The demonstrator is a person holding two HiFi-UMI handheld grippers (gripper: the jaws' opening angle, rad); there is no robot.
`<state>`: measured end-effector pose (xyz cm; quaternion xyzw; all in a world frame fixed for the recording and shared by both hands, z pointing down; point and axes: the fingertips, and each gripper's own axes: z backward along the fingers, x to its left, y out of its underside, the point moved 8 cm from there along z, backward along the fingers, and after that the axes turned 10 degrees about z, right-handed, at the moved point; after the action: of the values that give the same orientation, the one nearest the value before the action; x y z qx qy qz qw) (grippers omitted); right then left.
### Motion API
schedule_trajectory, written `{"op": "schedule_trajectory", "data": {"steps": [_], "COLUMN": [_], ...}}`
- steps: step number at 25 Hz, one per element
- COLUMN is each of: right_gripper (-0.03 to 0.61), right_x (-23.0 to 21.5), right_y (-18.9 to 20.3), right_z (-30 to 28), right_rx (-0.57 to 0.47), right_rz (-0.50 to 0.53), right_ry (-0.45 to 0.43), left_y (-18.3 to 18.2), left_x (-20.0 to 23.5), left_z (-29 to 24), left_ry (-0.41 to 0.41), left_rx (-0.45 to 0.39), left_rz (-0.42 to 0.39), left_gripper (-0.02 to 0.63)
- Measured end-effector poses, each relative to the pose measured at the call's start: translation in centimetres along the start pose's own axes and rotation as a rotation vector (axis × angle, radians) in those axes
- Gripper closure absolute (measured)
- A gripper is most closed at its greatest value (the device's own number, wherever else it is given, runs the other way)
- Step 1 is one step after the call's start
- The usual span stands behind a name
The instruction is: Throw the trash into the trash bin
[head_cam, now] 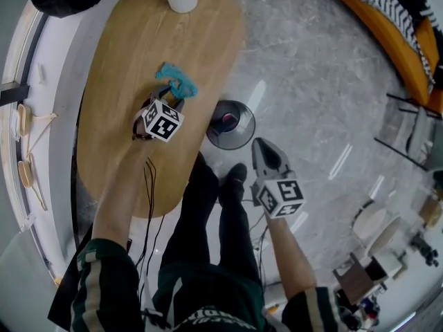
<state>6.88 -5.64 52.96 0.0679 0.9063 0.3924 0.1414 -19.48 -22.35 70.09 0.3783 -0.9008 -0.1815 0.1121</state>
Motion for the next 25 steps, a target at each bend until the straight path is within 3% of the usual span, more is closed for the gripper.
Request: {"op": "schedule_trajectory", "data": {"steps": [3,5,7,17,25], "right_gripper": [0.577,0.577,0.577,0.577,0.577], "right_x": [-0.2,-0.3,-0.5,-1.4,-2.1], "right_y": [0.4,0.6,0.6,1.6,2.3], "right_z": [0.2,0.3,0.5,2.2,5.0], "right_rx": [-0.002,-0.003,-0.004,-0.013,-0.054], "right_rz": [-0.011,-0.014,-0.014,-0.016,-0.006], "right_ry": [0.006,0.008,0.006,-0.002,-0.017], "left_y": [-0.2,-0.3,-0.4,-1.7,-4.7], "left_x": [-0.1,-0.4,-0.8,-2.9,-6.5], "left_z": [-0.4,-0.4,-0.3,1.6,5.4], "left_ry": [0.002,-0.001,-0.026,-0.056,-0.064], "left_rx": [0.02,0.024,0.018,-0.076,-0.201], "left_rz": [-0.006,-0.021,-0.045,-0.04,-0.04], "left_gripper": [0.399,0.44,0.586,0.601,0.601]}}
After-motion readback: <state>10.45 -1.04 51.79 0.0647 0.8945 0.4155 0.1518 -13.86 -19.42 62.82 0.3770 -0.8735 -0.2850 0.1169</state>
